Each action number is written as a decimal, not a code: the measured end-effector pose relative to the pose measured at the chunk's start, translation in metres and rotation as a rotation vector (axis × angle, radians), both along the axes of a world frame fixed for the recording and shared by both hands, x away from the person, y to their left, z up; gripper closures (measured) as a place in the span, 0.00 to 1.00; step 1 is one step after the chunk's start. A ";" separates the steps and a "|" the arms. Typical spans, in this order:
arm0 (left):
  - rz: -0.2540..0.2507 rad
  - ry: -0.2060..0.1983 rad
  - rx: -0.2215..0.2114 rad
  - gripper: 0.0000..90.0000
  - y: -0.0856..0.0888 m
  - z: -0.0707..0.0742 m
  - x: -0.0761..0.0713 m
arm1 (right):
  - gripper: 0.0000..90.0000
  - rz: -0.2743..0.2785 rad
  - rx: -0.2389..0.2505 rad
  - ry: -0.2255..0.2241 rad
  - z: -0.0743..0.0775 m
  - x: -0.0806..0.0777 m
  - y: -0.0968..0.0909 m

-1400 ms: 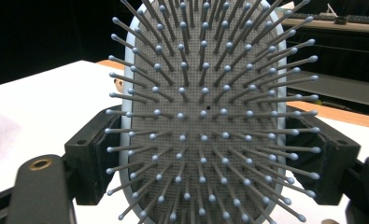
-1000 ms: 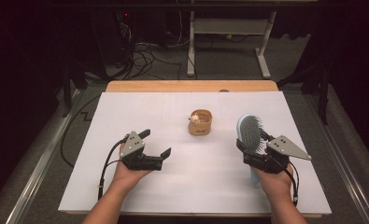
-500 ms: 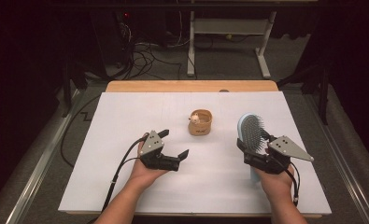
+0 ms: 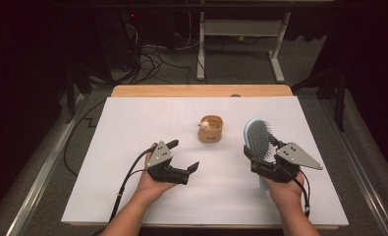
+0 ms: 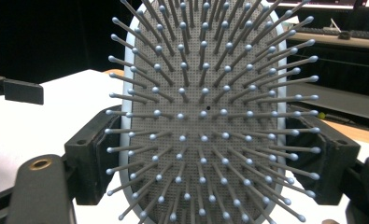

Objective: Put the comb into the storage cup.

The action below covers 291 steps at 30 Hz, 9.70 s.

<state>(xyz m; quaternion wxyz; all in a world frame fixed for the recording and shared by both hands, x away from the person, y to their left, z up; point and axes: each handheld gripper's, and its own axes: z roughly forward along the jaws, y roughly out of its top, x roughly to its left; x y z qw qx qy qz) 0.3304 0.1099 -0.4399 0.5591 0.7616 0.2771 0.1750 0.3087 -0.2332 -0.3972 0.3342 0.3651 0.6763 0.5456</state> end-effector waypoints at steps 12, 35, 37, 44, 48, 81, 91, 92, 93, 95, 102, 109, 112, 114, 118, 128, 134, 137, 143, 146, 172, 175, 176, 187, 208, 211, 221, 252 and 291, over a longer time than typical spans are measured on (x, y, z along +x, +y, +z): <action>0.001 0.004 -0.022 0.00 0.002 0.003 -0.001 | 0.23 0.008 0.012 -0.021 0.010 0.009 0.012; 0.029 -0.003 -0.048 0.00 0.012 0.009 -0.001 | 0.23 0.065 -0.001 -0.044 0.011 0.025 0.059; 0.031 -0.004 -0.048 0.00 0.013 0.009 -0.001 | 0.23 0.066 0.000 -0.046 0.011 0.026 0.061; 0.036 -0.005 -0.059 0.01 0.013 0.010 -0.002 | 0.23 0.077 -0.005 -0.049 0.007 0.028 0.071; 0.038 -0.007 -0.064 0.01 0.014 0.011 -0.003 | 0.23 0.091 -0.009 -0.048 0.006 0.023 0.074; -0.003 -0.032 -0.100 0.01 0.010 0.035 -0.018 | 0.23 0.142 -0.059 -0.052 -0.009 0.002 0.086; -0.017 -0.045 -0.101 0.01 0.004 0.043 -0.023 | 0.23 0.162 -0.071 -0.065 -0.012 -0.001 0.094; -0.017 -0.044 -0.102 0.01 0.003 0.043 -0.024 | 0.23 0.162 -0.071 -0.065 -0.012 -0.001 0.094; -0.019 -0.044 -0.102 0.01 0.002 0.044 -0.024 | 0.23 0.163 -0.073 -0.063 -0.012 -0.002 0.095; -0.021 -0.045 -0.102 0.01 0.002 0.044 -0.024 | 0.23 0.165 -0.074 -0.065 -0.013 -0.002 0.096; -0.027 -0.040 -0.113 0.01 0.000 0.047 -0.024 | 0.23 0.176 -0.083 -0.078 -0.014 -0.004 0.102; -0.029 -0.038 -0.135 0.01 -0.001 0.054 -0.025 | 0.23 0.190 -0.081 -0.074 -0.015 -0.006 0.106; -0.027 -0.040 -0.138 0.01 -0.001 0.058 -0.027 | 0.23 0.196 -0.085 -0.077 -0.015 -0.007 0.108; -0.026 -0.043 -0.138 0.01 -0.001 0.059 -0.027 | 0.23 0.197 -0.086 -0.078 -0.015 -0.007 0.108; -0.023 -0.045 -0.131 0.01 -0.003 0.060 -0.026 | 0.23 0.202 -0.082 -0.073 -0.016 -0.007 0.110; -0.027 -0.036 -0.122 0.01 -0.007 0.059 -0.025 | 0.23 0.223 -0.094 -0.068 -0.019 -0.009 0.120; -0.032 -0.037 -0.117 0.02 -0.009 0.058 -0.024 | 0.23 0.233 -0.105 -0.072 -0.020 -0.011 0.123; -0.035 -0.033 -0.111 0.02 -0.010 0.056 -0.024 | 0.23 0.240 -0.103 -0.067 -0.020 -0.011 0.125; -0.033 -0.022 -0.117 0.05 -0.009 0.055 -0.023 | 0.23 0.249 -0.109 -0.066 -0.022 -0.013 0.129; -0.043 -0.003 -0.124 0.12 -0.006 0.054 -0.021 | 0.23 0.250 -0.108 -0.063 -0.022 -0.013 0.130; -0.074 0.011 -0.151 0.39 -0.006 0.052 -0.022 | 0.23 0.248 -0.113 -0.065 -0.023 -0.015 0.131; -0.074 0.006 -0.151 0.41 -0.005 0.052 -0.023 | 0.23 0.249 -0.116 -0.066 -0.023 -0.015 0.131; -0.074 0.008 -0.159 0.41 -0.005 0.052 -0.022 | 0.23 0.249 -0.117 -0.066 -0.023 -0.015 0.131; -0.067 0.030 -0.181 0.46 -0.003 0.052 -0.021 | 0.23 0.247 -0.118 -0.066 -0.023 -0.015 0.132; -0.041 0.052 -0.219 0.58 -0.002 0.055 -0.024 | 0.23 0.242 -0.130 -0.074 -0.021 -0.016 0.132; -0.040 0.043 -0.220 0.59 -0.003 0.057 -0.025 | 0.22 0.238 -0.130 -0.085 -0.020 -0.017 0.132; -0.039 0.023 -0.222 0.62 -0.003 0.060 -0.028 | 0.22 0.224 -0.133 -0.098 -0.018 -0.020 0.134; 0.042 -0.064 -0.238 0.64 0.016 0.069 -0.031 | 0.04 0.303 -0.050 0.033 -0.018 -0.007 0.129; 0.170 -0.168 -0.157 0.65 0.055 0.075 -0.033 | 0.00 0.226 -0.066 0.079 -0.031 -0.005 0.071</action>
